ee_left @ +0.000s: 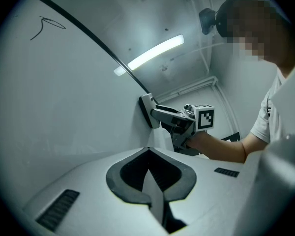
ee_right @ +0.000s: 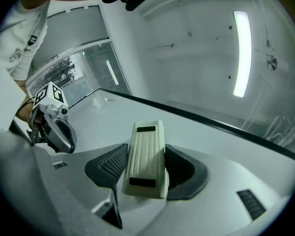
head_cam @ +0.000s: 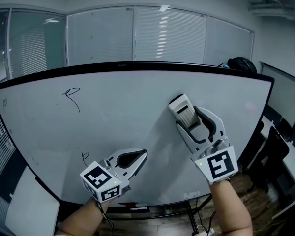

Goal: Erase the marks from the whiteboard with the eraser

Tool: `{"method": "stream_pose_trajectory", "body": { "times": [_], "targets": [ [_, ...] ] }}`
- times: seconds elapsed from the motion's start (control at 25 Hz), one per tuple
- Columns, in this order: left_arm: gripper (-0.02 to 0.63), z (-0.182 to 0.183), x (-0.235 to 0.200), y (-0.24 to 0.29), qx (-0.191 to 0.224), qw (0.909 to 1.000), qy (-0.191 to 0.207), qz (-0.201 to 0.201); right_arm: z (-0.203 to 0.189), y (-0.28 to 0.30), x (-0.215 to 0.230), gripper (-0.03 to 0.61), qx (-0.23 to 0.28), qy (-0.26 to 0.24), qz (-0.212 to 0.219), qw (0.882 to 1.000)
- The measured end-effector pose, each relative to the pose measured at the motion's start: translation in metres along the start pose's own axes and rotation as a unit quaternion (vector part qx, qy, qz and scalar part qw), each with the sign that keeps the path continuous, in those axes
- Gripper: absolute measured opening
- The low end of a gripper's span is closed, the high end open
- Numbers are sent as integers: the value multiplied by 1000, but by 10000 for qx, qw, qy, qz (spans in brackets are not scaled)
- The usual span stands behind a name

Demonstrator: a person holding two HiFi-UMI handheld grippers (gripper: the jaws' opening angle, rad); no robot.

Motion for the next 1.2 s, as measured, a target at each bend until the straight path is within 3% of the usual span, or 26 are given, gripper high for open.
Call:
{"method": "stream_pose_trajectory", "body": {
  "times": [0.12,0.28,0.52,0.8,1.0,1.2],
  "targets": [
    [6,-11,-2,-9,-67,9998,-164,-85,-15,-3,-32,242,-144,-161,154,9996],
    [6,-29,-3,-13,-165,9989,-384,-199,-43,-20,-67,242,-774,-261,392,9959],
    [6,-56,-1,-12,-315,9968,-699,-248,-86,-47,-106,242,-1276,-12,496,9906],
    [6,-92,8,-15,-514,9936,-1001,-43,-127,-70,-140,242,-1613,203,676,9844],
    [6,-111,21,-25,-608,9906,-1219,143,-131,-75,-142,242,-1668,390,726,9825],
    [6,-101,59,-38,-577,9914,-1118,362,-108,-104,-142,242,-1467,608,809,9840]
  ]
}}
Point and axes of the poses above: the fingertips, and each gripper's own axes: y forward along the fingers, x to its right, z out of its top, the point moved 10 cm from there along -y, backward along the fingers
